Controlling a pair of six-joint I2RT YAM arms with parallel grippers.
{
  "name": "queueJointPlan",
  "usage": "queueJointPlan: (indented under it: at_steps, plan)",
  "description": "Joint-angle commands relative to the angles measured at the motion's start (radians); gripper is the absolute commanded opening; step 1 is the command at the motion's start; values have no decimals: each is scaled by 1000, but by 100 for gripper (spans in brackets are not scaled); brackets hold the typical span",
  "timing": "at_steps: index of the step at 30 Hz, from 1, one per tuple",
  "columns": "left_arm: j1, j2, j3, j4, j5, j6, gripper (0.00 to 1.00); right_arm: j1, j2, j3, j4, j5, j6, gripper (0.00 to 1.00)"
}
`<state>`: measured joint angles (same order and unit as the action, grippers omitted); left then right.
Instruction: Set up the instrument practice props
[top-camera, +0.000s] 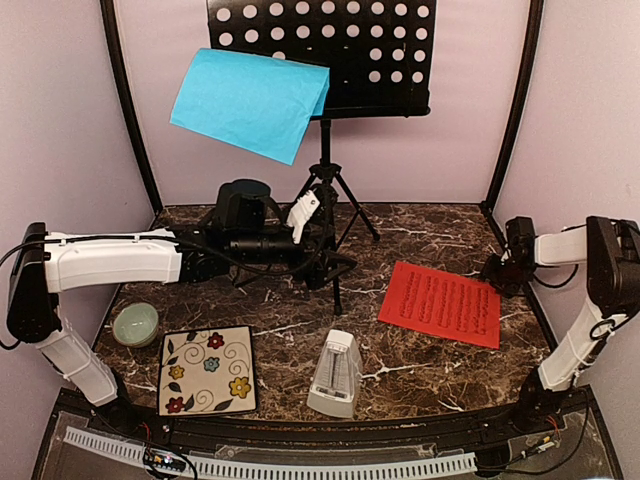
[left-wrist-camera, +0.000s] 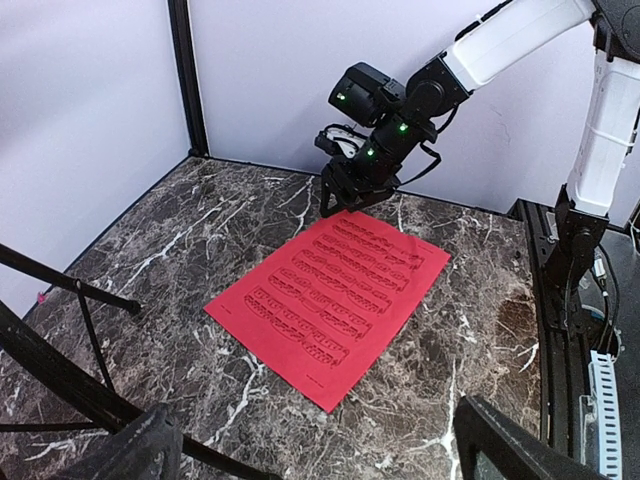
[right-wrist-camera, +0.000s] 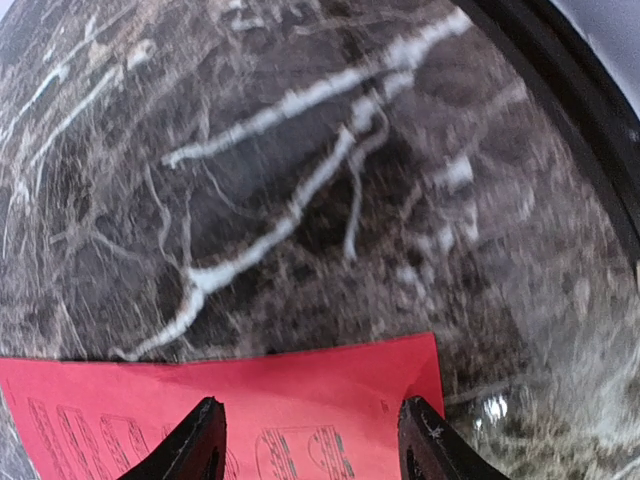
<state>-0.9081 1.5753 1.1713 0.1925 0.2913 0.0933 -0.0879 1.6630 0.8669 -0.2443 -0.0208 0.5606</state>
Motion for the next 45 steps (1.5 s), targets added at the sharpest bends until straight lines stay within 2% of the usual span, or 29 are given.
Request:
queueJointPlan:
  at_steps: [1,4,8,16,18,20,24,27,31,36,39,45]
  plan:
    - [-6,-20,-8,29,14,0,98,-2,-61,-93,-18,-2,38,60]
    - [-6,-13,-4,32,18,0,98,-2,-133,-140,-45,-27,42,60]
    - [-6,-2,-5,40,23,-4,98,28,-254,-268,-51,-107,128,61]
    - [-6,19,6,45,40,-8,98,381,-622,-441,-118,-75,429,64]
    - [-6,23,11,45,47,-12,98,435,-669,-403,-179,-33,409,66]
    - [-6,27,19,45,53,-15,98,453,-675,-345,-224,5,319,67]
    - [-6,27,26,50,63,-27,98,455,-576,-239,-171,-1,90,72]
    - [-6,19,17,49,75,-37,97,456,-401,-118,-141,-24,-126,77]
    - [-6,10,14,38,75,-46,98,455,-194,32,-161,29,-288,79]
    - [-6,1,10,36,72,-48,98,487,-66,141,-77,-33,-385,77]
    - [-6,-2,13,28,66,-44,98,550,2,209,-61,-54,-398,73]
    - [-6,-6,11,19,51,-46,98,686,107,270,-31,-47,-412,71]
